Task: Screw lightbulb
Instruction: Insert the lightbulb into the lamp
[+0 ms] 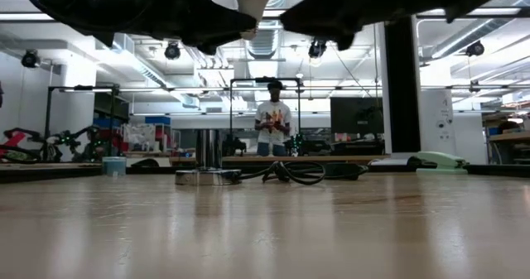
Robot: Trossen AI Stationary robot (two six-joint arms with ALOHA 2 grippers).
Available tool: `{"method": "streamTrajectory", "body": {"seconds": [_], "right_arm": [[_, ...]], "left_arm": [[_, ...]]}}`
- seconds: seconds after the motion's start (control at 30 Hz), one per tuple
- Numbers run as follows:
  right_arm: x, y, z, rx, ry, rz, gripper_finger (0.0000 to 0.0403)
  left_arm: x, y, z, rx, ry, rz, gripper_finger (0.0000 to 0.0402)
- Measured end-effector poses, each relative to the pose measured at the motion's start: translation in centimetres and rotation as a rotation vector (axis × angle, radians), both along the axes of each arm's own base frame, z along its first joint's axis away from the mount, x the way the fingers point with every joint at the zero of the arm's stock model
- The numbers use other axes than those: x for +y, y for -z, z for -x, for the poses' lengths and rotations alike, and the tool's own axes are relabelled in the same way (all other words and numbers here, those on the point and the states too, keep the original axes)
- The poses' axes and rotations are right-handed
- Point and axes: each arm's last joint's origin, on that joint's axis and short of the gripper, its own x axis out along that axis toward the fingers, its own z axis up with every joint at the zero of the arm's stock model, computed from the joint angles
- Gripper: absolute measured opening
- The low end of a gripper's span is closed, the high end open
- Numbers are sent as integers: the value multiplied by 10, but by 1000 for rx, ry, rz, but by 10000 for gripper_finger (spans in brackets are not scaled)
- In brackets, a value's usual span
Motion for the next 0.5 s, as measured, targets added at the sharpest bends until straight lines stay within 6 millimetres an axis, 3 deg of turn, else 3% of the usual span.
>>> {"method": "streamTrajectory", "body": {"seconds": [0.23,0.5], "right_arm": [[7,-8,-31,-4,-8,88,215],[9,-17,-42,-34,-44,94,250]], "left_arm": [[0,10,5,22,-3,4,99],[-4,11,8,0,21,-1,98]]}}
